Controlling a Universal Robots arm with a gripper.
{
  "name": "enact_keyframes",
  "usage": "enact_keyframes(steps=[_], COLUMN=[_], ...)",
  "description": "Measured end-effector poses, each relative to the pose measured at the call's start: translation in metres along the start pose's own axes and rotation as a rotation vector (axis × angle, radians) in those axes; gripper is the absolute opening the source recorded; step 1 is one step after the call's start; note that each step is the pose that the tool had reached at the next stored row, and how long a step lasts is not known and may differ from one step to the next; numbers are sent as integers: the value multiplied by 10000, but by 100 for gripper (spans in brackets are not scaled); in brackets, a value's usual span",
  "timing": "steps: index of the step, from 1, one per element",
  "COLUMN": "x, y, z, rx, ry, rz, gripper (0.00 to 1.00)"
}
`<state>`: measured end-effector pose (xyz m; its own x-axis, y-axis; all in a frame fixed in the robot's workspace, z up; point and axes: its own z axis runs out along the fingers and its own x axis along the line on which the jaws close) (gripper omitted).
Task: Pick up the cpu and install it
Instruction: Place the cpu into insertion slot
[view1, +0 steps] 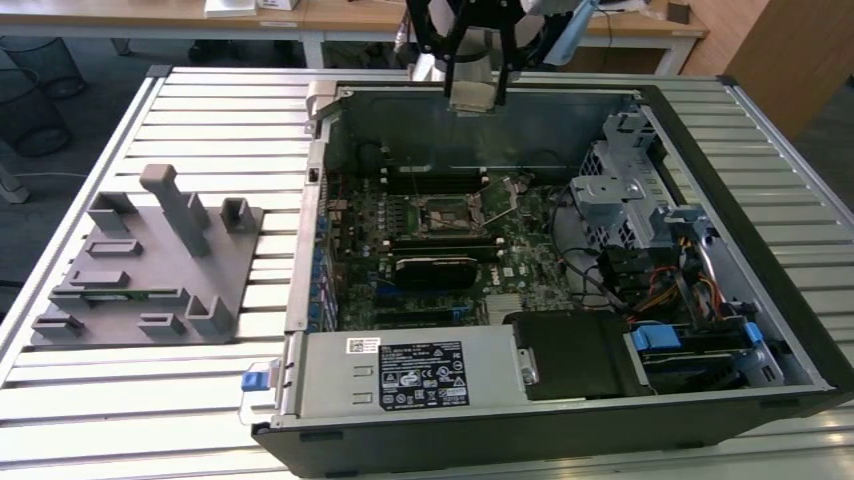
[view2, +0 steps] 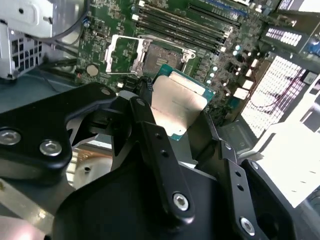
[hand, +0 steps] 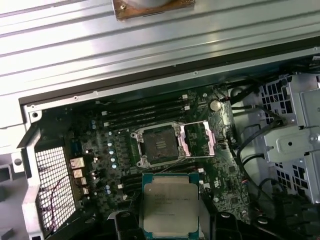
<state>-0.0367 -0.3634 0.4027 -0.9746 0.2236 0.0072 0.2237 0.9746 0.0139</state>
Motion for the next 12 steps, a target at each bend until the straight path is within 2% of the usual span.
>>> enact_keyframes(steps=[12], x=[0], y=[-1], z=[54], rx=[26], ry=[-37], rz=[2071], gripper=[53])
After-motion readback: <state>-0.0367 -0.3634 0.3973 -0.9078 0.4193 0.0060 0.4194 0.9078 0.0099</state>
